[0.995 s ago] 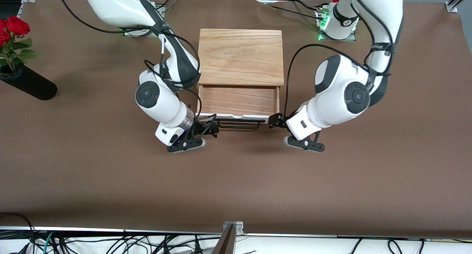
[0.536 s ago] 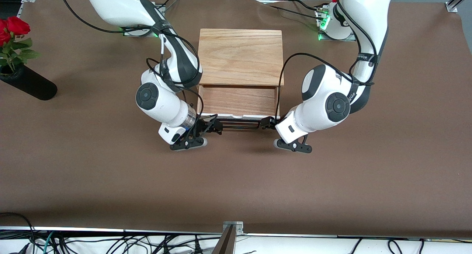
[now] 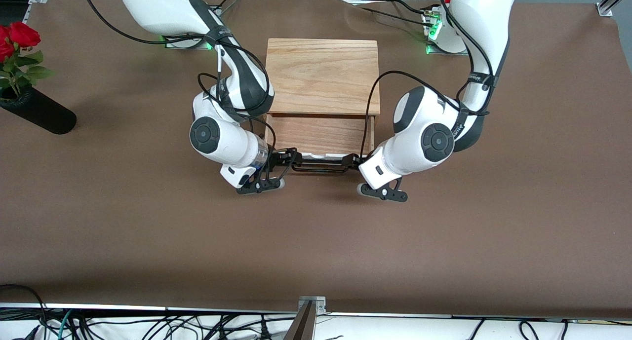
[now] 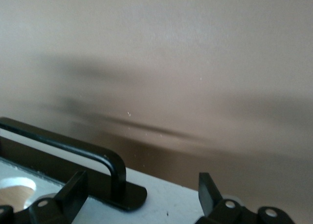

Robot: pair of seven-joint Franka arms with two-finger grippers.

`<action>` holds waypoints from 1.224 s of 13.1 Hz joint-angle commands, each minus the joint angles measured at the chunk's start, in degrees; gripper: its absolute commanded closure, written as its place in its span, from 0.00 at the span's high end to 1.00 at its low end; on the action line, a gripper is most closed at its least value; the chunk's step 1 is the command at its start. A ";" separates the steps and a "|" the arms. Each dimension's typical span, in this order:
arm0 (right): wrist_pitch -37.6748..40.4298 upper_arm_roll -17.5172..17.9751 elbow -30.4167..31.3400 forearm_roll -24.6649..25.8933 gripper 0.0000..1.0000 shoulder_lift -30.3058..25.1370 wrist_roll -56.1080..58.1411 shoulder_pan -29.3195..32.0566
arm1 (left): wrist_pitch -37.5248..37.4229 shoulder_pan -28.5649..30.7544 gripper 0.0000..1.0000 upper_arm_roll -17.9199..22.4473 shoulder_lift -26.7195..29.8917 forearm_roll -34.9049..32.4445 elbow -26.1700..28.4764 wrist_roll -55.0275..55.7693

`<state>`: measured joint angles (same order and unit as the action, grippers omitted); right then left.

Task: Close drawer with both arms simultaneously
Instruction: 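Push the white drawer front into the box with both grippers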

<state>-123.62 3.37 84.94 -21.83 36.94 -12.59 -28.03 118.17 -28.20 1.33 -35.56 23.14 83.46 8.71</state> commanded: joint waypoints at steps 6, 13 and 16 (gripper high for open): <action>4.77 0.94 -0.13 -1.28 1.00 0.06 -0.15 0.08 | 0.13 0.16 1.00 -0.71 0.93 2.61 5.49 0.34; 11.29 1.46 -0.13 -4.45 1.00 -0.38 -0.33 -0.10 | -4.69 0.86 1.00 -3.96 3.04 2.70 6.81 11.77; 12.87 2.08 -0.04 -4.53 1.00 -0.11 -0.42 -0.10 | -6.64 1.30 1.00 -3.96 5.23 2.70 10.57 11.77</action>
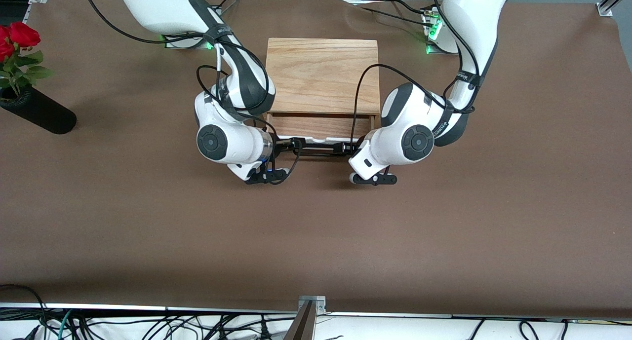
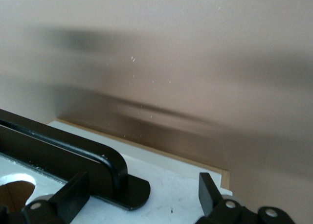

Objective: Close drawer with both arms simultaneously

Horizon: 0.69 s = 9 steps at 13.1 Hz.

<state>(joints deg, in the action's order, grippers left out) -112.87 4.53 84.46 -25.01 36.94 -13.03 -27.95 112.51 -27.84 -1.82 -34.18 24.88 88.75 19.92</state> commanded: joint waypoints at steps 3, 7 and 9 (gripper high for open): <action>6.42 0.92 0.44 -1.27 1.00 -0.12 0.11 -0.18 | -5.53 1.56 1.00 -1.17 5.35 0.95 7.40 0.56; 10.74 1.80 0.44 -1.36 1.00 0.06 0.20 -0.09 | -10.21 2.09 1.00 -1.70 6.49 0.87 7.57 0.56; 12.14 2.15 0.44 -1.27 1.00 0.58 0.29 -0.09 | -10.21 2.09 1.00 -2.31 6.84 0.69 8.80 0.56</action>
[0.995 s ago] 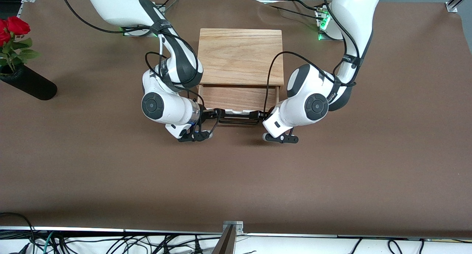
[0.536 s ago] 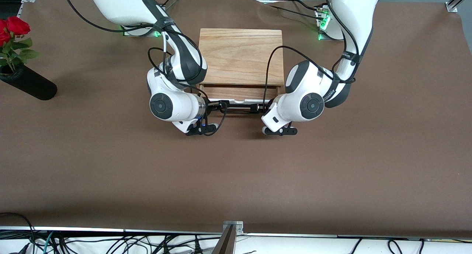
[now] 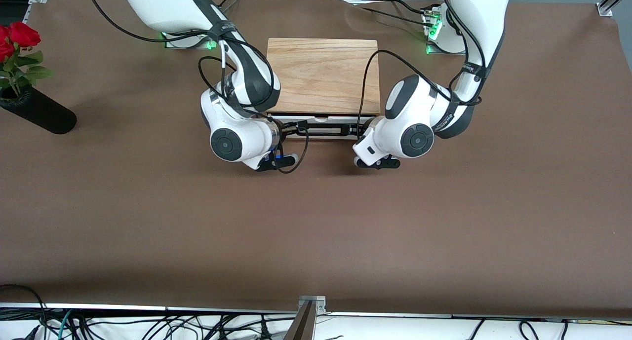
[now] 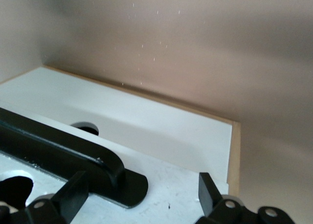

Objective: Close drawer with both arms simultaneously

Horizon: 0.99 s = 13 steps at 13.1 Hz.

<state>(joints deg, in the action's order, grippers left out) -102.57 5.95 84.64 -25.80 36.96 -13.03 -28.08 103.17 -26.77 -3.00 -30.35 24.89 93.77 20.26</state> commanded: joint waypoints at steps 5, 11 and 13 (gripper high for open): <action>6.33 0.81 0.26 -0.65 1.00 1.27 0.55 0.04 | -0.86 1.63 1.00 -1.30 4.15 0.51 5.63 0.22; 7.04 0.55 -3.05 -2.85 1.00 1.26 0.99 0.66 | -1.65 9.79 1.00 -1.13 6.43 0.08 -0.59 -0.83; 6.95 0.46 -6.58 -2.67 1.00 1.44 0.99 0.83 | -2.44 11.46 1.00 -0.78 10.11 -0.97 -1.13 -1.01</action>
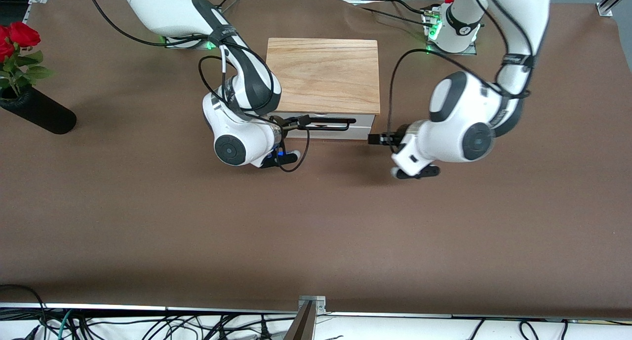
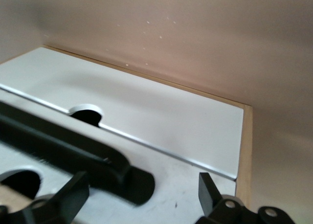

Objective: Close drawer with both arms simultaneously

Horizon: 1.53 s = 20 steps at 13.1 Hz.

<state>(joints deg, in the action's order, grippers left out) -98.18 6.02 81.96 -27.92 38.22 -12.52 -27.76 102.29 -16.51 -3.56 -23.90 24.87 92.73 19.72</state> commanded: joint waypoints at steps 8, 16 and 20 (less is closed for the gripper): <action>2.03 -8.37 -11.91 4.63 1.00 -0.69 8.87 0.60 | -14.49 5.17 1.00 7.40 19.67 -17.21 0.08 -17.76; 3.88 -25.60 -15.70 6.38 1.00 -6.39 17.00 1.12 | -9.94 3.41 1.00 15.51 23.37 -27.51 0.60 -18.58; 2.83 -25.27 -14.91 17.35 1.00 -12.63 16.83 6.56 | -8.43 3.24 1.00 15.25 23.20 -25.32 1.48 -17.61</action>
<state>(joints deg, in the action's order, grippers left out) -95.32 -20.21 65.97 -14.74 28.84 4.06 -23.23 92.77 -12.84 11.50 -1.71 -0.83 92.58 1.99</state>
